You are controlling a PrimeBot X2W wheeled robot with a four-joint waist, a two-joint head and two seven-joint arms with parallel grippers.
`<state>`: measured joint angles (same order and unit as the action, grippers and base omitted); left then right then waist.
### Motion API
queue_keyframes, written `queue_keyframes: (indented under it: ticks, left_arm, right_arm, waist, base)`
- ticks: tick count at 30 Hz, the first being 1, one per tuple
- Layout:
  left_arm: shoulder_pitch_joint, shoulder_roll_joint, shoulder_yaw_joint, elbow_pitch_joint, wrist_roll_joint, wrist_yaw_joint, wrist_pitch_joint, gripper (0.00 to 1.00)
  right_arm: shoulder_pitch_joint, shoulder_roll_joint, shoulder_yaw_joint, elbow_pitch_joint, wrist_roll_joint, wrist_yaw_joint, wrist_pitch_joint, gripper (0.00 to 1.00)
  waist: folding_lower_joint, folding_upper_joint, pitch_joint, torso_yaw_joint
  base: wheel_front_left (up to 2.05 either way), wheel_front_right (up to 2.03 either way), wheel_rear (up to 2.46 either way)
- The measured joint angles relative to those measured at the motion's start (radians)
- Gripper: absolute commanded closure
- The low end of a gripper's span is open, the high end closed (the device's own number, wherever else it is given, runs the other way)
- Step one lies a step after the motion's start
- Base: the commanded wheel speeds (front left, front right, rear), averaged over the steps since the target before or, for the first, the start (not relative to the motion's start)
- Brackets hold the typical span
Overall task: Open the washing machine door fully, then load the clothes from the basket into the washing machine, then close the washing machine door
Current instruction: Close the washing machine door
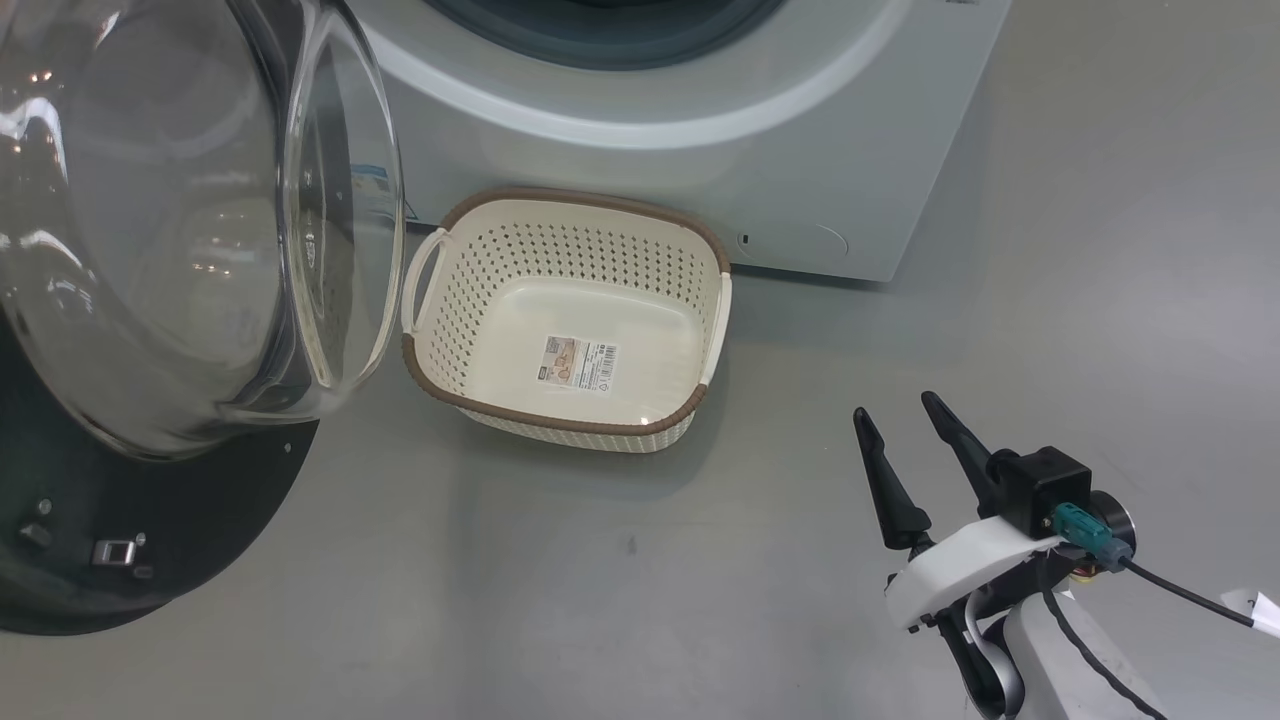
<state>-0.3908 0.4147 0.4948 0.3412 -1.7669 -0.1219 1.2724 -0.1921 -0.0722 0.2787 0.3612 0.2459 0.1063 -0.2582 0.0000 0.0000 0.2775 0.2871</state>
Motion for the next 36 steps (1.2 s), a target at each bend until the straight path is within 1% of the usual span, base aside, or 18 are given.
queue_keyframes:
  ticks: [3, 10, 15, 21, 25, 28, 31, 32, 36]
  left_arm:
    - [0.024, -0.008, 0.007, -0.023, -0.005, 0.000, 0.012, 1.00]
    - [0.057, -0.054, 0.022, -0.091, -0.056, 0.000, 0.026, 1.00]
    - [0.058, -0.105, 0.008, -0.157, -0.078, 0.000, 0.042, 1.00]
    - [0.075, -0.146, -0.020, -0.225, -0.090, 0.000, 0.057, 1.00]
    - [0.078, -0.192, -0.044, -0.262, -0.121, 0.000, 0.058, 1.00]
    - [0.081, -0.223, -0.052, -0.305, -0.123, 0.000, 0.059, 1.00]
    - [0.081, -0.255, -0.052, -0.336, -0.122, 0.000, 0.045, 1.00]
    - [0.081, -0.255, -0.052, -0.336, -0.122, 0.000, 0.045, 1.00]
    - [0.081, -0.301, -0.056, -0.362, -0.118, 0.000, 0.023, 1.00]
  right_arm:
    - [0.002, 0.002, 0.000, -0.001, 0.002, 0.000, 0.000, 0.00]
    - [0.011, 0.007, -0.004, -0.003, 0.011, 0.000, 0.000, 0.00]
    - [0.022, 0.008, -0.005, -0.004, 0.012, 0.000, 0.000, 0.00]
    - [0.024, 0.010, -0.005, -0.012, 0.019, 0.000, 0.000, 0.00]
    - [0.025, 0.011, -0.012, -0.020, 0.020, 0.000, 0.000, 0.00]
    - [0.025, 0.012, -0.008, -0.020, 0.020, 0.000, 0.000, 0.00]
    - [0.025, 0.012, -0.003, -0.020, 0.020, 0.000, 0.000, 0.00]
    - [0.025, 0.012, -0.003, -0.020, 0.020, 0.000, 0.000, 0.00]
    - [0.025, 0.013, -0.002, -0.020, 0.020, 0.000, 0.000, 0.00]
  waist:
    - [0.0000, 0.0000, -0.006, -0.016]
    - [0.0000, 0.0000, -0.020, -0.057]
    - [0.0000, 0.0000, -0.026, -0.081]
    - [0.0000, 0.0000, -0.031, -0.104]
    - [0.0000, 0.0000, -0.029, -0.112]
    - [0.0000, 0.0000, -0.028, -0.120]
    - [0.0000, 0.0000, -0.027, -0.131]
    - [0.0000, 0.0000, -0.027, -0.131]
    - [0.0000, 0.0000, -0.026, -0.149]
  base:
    - [0.00, 0.00, 0.00]
    - [0.00, 0.00, 0.00]
    - [0.00, 0.00, 0.00]
    - [0.00, 0.00, 0.00]
    - [0.00, 0.00, 0.00]
    - [0.00, 0.00, 0.00]
    - [0.00, 0.00, 0.00]
    - [0.00, 0.00, 0.00]
    - [0.00, 0.00, 0.00]
